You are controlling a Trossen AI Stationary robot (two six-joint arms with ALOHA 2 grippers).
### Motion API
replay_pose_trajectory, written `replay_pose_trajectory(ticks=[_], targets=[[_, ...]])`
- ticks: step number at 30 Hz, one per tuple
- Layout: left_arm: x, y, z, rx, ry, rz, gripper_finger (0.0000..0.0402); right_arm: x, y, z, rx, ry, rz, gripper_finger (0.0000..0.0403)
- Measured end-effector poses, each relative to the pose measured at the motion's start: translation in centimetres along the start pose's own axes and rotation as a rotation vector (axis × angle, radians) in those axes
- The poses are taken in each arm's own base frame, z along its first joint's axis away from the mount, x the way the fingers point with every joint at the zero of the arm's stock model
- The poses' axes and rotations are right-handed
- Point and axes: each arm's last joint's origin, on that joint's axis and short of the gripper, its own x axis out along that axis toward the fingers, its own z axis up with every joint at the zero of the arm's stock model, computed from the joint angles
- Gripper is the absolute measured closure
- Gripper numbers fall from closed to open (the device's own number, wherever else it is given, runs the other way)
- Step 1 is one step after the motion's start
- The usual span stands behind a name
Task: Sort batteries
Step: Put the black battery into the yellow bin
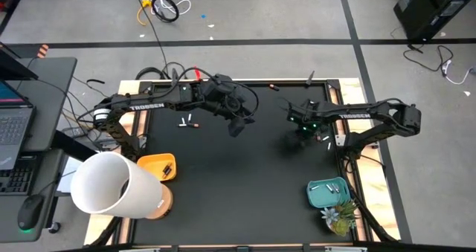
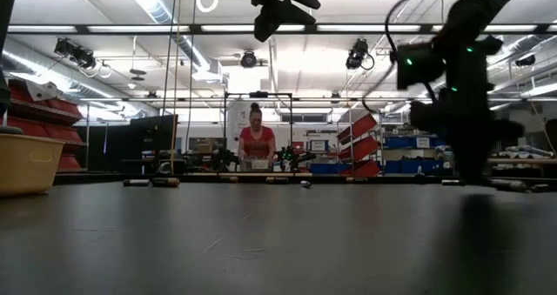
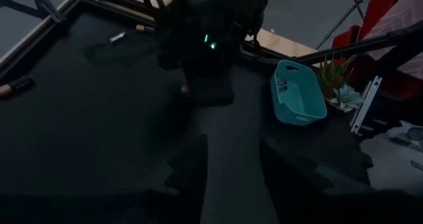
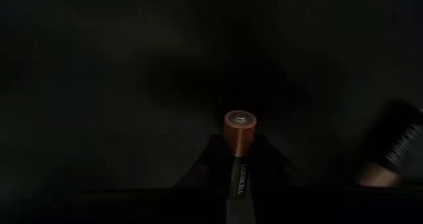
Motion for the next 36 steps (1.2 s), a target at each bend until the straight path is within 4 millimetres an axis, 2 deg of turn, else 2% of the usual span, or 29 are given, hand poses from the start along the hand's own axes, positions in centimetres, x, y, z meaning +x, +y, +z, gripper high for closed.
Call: replay_pose_trajectory(ticks=[5, 10, 15, 19, 21, 25, 29, 36], targets=[[-0.1, 0.3, -0.2, -0.066, 0.021, 0.015, 0.0249, -1.8, 1.7, 1.0, -0.008, -0.113, 0.127, 0.0379], [-0.1, 0.7, 0.0, -0.118, -0.007, 0.063, 0.0249, -5.0, 3.4, 1.9, -0.032, -0.268, 0.303, 0.0379], [0.1, 0.7, 0.3, -0.109, -0.06, 0.085, 0.0249, -10.2, 5.2, 2.3, -0.043, -0.538, 0.547, 0.0379], [0.1, 0.6, 0.8, -0.122, -0.113, 0.063, 0.0249, -14.2, 6.1, 1.6, -0.075, -0.794, 0.732, 0.0379], [0.1, 0.5, 1.2, -0.126, -0.147, 0.022, 0.0249, -15.5, 6.4, 1.1, -0.101, -0.887, 0.8, 0.0379], [-0.1, 0.1, 1.9, -0.123, -0.22, -0.036, 0.0249, -16.9, 6.8, 0.5, -0.122, -0.995, 0.873, 0.0379], [-0.2, -0.1, 2.6, -0.111, -0.286, -0.052, 0.0249, -17.5, 7.3, 0.2, -0.14, -1.028, 0.932, 0.0379], [-0.1, 0.2, 2.2, -0.125, -0.262, 0.002, 0.0249, -18.3, 7.6, -0.9, -0.181, -1.056, 0.988, 0.0379]])
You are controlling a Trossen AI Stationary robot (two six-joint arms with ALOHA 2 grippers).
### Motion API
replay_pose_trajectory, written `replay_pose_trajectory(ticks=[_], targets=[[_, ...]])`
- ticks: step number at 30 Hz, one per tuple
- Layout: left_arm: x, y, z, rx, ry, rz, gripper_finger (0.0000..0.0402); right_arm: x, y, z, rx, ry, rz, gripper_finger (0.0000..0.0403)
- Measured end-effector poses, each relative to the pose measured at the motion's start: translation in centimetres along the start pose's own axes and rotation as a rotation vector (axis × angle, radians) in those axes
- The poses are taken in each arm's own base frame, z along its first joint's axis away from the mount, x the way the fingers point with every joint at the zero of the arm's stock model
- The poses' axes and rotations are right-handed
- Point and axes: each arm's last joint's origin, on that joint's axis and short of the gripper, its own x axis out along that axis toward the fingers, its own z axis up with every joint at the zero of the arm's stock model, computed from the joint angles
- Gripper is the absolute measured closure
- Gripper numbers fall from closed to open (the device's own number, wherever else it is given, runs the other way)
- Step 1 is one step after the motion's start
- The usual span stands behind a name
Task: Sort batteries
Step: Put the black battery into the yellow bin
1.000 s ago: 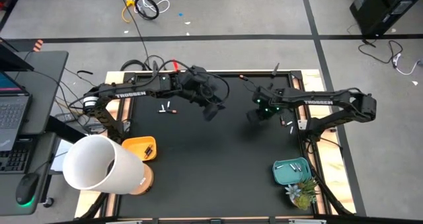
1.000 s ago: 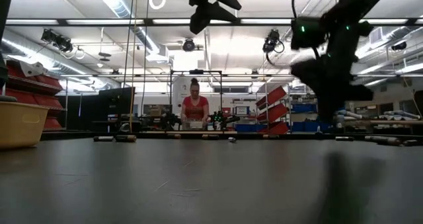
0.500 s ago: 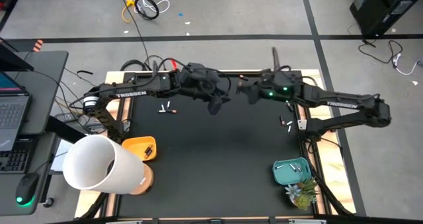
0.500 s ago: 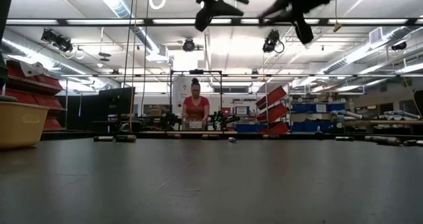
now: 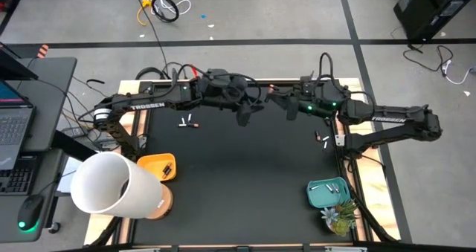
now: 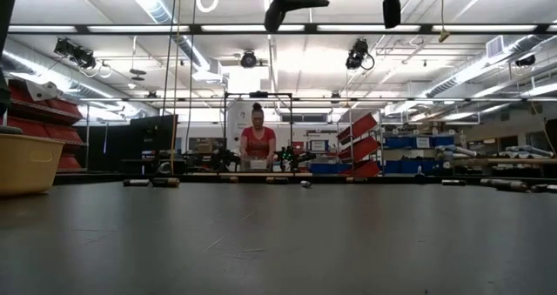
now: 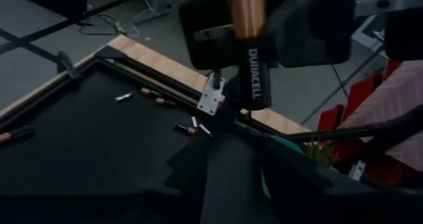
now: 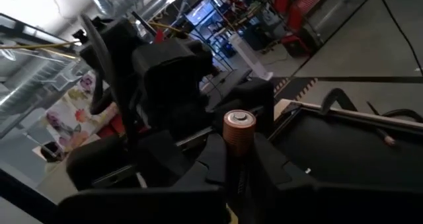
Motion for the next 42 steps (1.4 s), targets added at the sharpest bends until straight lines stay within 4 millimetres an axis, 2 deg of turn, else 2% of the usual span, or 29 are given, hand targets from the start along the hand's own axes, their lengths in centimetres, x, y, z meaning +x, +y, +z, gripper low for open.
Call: replay_pose_trajectory(ticks=[6, 16, 19, 23, 27, 36, 39, 42], targets=[[0.0, -0.2, 0.4, 0.011, -0.038, -0.023, 0.0249, 0.2, 0.2, -0.6, -0.009, 0.0, -0.02, 0.0379], [0.0, -0.3, 0.5, 0.016, -0.046, -0.031, 0.025, 1.8, 0.5, -1.8, -0.002, 0.009, 0.009, 0.0379], [0.0, -0.2, 0.5, 0.019, -0.05, -0.019, 0.0271, 2.0, 0.8, -2.2, 0.001, 0.008, 0.031, 0.0379], [-0.1, -0.2, 0.4, 0.015, -0.046, 0.003, 0.0342, 2.1, 0.9, -2.5, -0.009, 0.014, 0.027, 0.0379], [-0.1, -0.1, 0.3, 0.028, -0.043, 0.02, 0.0338, 2.0, 1.0, -2.6, -0.024, 0.024, 0.028, 0.0376], [-0.3, 0.2, 0.2, 0.035, -0.03, 0.076, 0.0338, 2.0, 0.5, -2.6, 0.043, 0.068, 0.01, 0.0232], [-1.9, 0.3, 0.7, 0.039, -0.015, 0.116, 0.0338, 1.7, 0.2, -2.4, 0.031, 0.077, -0.001, 0.021], [-4.1, 0.0, 1.1, 0.074, 0.009, 0.147, 0.0338, 0.9, 0.1, -1.4, 0.028, 0.049, -0.013, 0.0206]])
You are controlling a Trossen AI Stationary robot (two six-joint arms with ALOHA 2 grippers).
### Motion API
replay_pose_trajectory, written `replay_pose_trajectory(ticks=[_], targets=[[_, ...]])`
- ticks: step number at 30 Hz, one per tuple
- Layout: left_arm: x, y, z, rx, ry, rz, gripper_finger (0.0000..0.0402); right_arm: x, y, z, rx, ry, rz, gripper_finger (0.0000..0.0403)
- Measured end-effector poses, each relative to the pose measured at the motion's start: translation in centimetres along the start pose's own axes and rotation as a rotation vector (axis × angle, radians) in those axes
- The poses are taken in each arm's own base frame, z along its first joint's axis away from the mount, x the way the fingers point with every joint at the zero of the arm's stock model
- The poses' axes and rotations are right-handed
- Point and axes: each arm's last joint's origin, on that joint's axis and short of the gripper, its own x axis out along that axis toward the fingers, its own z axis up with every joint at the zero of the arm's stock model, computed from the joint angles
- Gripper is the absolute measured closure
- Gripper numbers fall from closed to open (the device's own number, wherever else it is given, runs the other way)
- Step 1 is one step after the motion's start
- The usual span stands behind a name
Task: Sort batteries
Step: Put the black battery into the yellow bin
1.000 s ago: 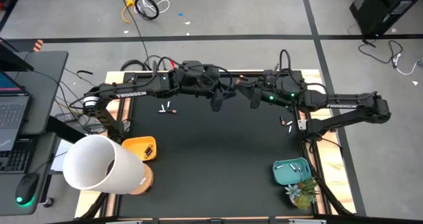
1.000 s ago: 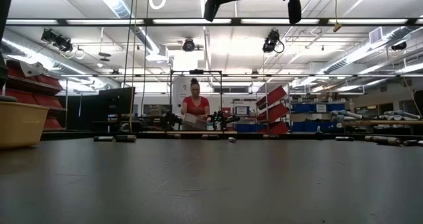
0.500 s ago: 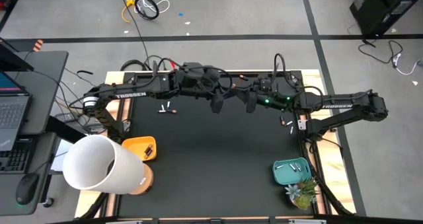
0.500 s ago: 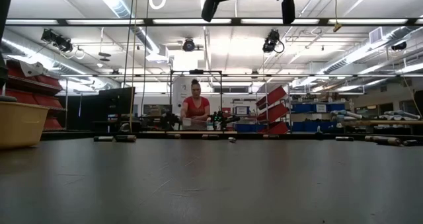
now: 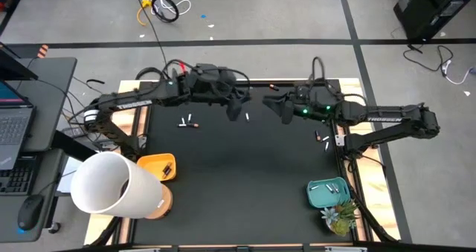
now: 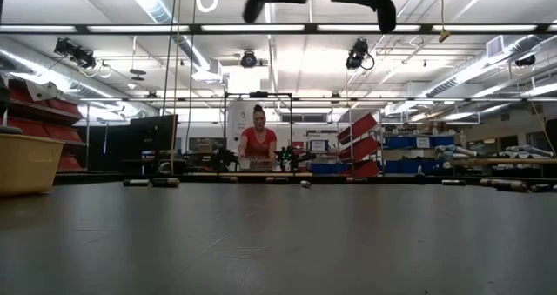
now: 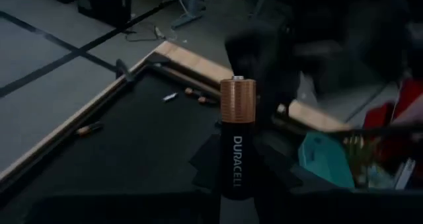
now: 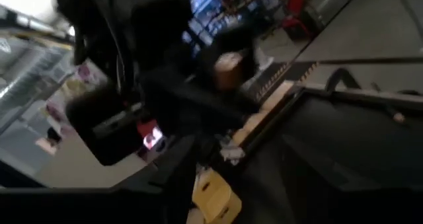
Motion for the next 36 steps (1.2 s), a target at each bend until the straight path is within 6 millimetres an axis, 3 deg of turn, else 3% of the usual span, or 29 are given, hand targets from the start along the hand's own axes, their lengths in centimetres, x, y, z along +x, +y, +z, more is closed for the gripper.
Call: replay_pose_trajectory(ticks=[6, 12, 16, 28, 36], targets=[[-5.2, 0.3, -1.1, 0.093, 0.216, 0.046, 0.0338, -1.8, -0.9, 1.1, -0.018, 0.007, -0.095, 0.0223], [-7.6, 0.7, -5.3, 0.154, 0.6, 0.109, 0.0338, -2.8, -1.7, 1.7, -0.019, 0.005, -0.163, 0.0236], [-8.5, 1.0, -8.6, 0.155, 0.764, 0.109, 0.0338, -2.9, -1.7, 1.7, -0.019, 0.003, -0.166, 0.0239], [-13.9, 3.0, -17.8, -0.139, 1.118, 0.012, 0.0338, -3.0, -1.9, 1.0, -0.027, 0.062, -0.199, 0.0241], [-14.9, 5.3, -24.7, -0.372, 1.232, 0.025, 0.0338, -3.0, -1.9, 1.0, -0.052, 0.055, -0.208, 0.0242]])
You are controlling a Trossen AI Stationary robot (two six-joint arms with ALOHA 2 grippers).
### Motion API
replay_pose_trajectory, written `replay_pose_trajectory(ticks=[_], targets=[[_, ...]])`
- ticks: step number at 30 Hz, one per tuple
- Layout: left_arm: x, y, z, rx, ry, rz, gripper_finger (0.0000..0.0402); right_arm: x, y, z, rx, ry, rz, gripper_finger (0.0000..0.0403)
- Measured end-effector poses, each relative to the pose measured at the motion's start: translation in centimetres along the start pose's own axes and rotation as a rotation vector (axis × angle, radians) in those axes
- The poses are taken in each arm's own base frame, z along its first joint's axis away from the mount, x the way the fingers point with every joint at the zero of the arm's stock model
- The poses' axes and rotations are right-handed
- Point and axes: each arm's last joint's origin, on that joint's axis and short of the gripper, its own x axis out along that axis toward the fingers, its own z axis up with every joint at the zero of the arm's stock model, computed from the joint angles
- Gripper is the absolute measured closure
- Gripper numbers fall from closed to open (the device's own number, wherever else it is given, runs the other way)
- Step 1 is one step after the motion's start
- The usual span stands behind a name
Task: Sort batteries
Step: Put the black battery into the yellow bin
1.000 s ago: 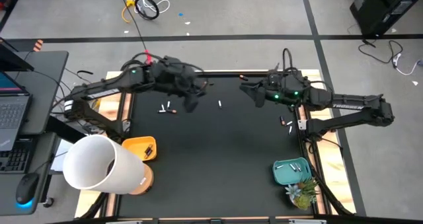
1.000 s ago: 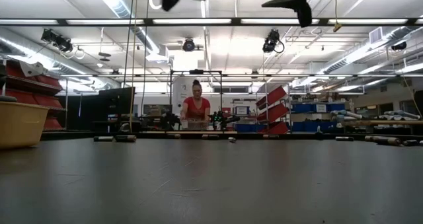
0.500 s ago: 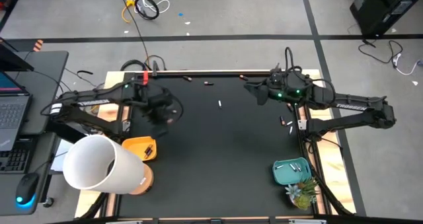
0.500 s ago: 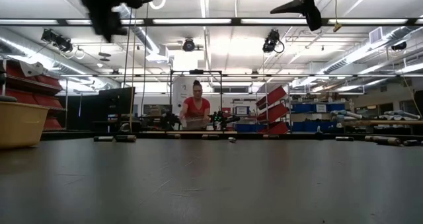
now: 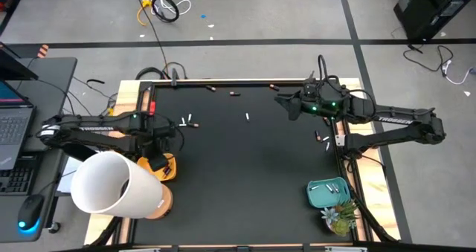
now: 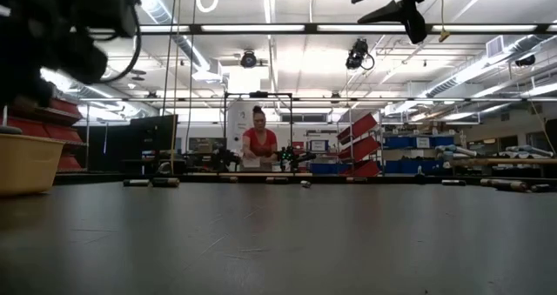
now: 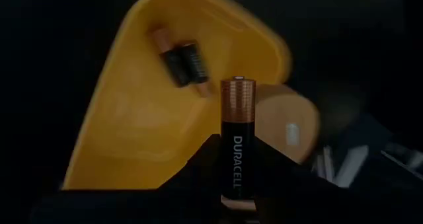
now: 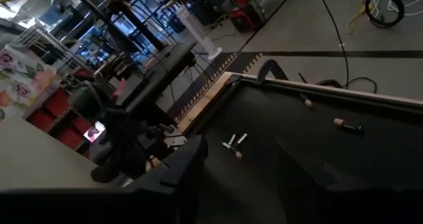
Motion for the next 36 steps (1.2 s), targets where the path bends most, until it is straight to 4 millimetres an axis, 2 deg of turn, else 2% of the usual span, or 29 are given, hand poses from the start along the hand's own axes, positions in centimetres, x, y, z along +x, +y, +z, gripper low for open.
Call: replay_pose_trajectory(ticks=[2, 8, 15, 21, 29, 33, 36], targets=[[0.8, 0.5, 0.1, -0.02, -0.017, 0.021, 0.0334, 0.0, 0.0, 0.0, 0.0, 0.0, 0.0, 0.0243], [2.1, 1.0, 0.9, -0.026, -0.068, 0.038, 0.0285, 0.0, 0.0, 0.0, 0.02, -0.002, 0.001, 0.0243], [2.2, 0.9, 1.1, -0.043, -0.089, 0.028, 0.0276, 0.0, 0.0, 0.1, 0.028, -0.008, 0.004, 0.0244], [0.2, -0.7, 2.1, 0.01, -0.218, -0.002, 0.0274, 0.1, -0.2, 0.3, 0.031, -0.016, -0.008, 0.0245], [-3.9, -3.9, 5.0, 0.079, -0.716, -0.062, 0.0273, 1.3, -0.8, -0.2, 0.082, 0.033, -0.047, 0.0245], [-4.5, -4.7, 6.5, 0.064, -0.837, -0.143, 0.0276, 1.8, -1.3, -1.2, 0.156, 0.149, -0.078, 0.0245], [-4.4, -5.3, 7.6, 0.063, -0.864, -0.199, 0.0282, 1.4, -2.5, -2.6, 0.244, 0.334, -0.213, 0.0249]])
